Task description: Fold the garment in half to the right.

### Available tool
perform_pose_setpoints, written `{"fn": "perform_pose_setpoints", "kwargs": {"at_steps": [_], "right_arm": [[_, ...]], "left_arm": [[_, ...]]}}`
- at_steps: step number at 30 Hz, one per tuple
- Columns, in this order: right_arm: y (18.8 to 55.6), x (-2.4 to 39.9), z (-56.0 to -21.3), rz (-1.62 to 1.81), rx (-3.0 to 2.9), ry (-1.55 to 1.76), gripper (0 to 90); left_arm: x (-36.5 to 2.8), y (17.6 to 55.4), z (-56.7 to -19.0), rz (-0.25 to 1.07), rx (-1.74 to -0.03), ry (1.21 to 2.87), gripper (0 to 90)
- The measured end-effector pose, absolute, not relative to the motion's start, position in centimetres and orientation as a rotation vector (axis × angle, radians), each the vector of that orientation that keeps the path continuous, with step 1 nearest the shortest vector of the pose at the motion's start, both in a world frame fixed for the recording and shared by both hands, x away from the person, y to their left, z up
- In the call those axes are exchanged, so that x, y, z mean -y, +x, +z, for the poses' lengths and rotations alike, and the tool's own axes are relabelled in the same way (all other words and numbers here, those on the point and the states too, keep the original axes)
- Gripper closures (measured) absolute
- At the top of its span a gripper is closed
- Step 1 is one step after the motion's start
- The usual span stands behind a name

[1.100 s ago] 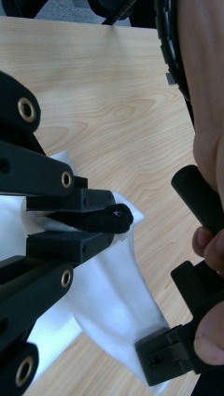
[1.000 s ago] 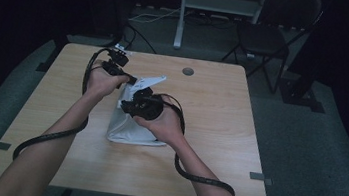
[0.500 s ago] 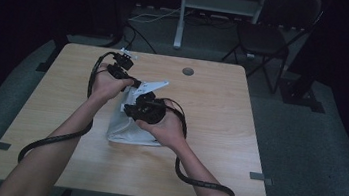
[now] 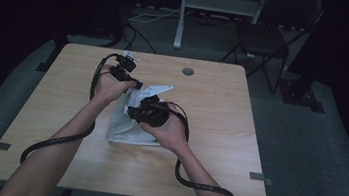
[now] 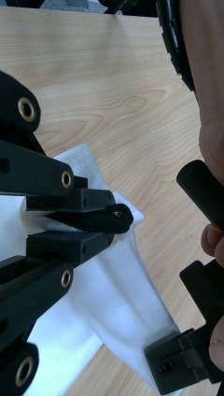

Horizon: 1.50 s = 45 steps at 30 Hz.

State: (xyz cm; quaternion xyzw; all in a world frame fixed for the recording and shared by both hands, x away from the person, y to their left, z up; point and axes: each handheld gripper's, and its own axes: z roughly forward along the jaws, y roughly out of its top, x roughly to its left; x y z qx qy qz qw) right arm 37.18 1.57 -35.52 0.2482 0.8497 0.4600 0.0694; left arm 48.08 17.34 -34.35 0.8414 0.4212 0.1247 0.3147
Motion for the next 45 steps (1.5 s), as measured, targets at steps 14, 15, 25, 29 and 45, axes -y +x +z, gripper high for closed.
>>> {"fn": "perform_pose_setpoints", "kwargs": {"at_steps": [14,15,25,29,45], "right_arm": [[37.2,-1.2,-36.1,1.383,-2.556,0.765,81.3],[37.1,-1.2,-36.1,1.382,-2.556,0.764,81.3],[37.1,-1.0,-36.5,1.378,-2.556,0.784,81.3],[37.1,-0.7,-36.7,1.383,-2.554,0.795,81.3],[37.1,0.2,-37.2,1.384,-2.544,0.825,81.2]], "left_arm": [[-16.7,48.1,-34.9,0.326,-1.104,2.228,84.3],[-16.7,48.1,-34.9,0.325,-1.107,2.23,84.3],[-16.2,48.0,-35.1,0.353,-1.092,2.272,84.3],[-15.8,48.0,-35.2,0.361,-1.086,2.283,84.3],[-14.0,48.1,-35.6,0.389,-1.053,2.326,84.3]]}}
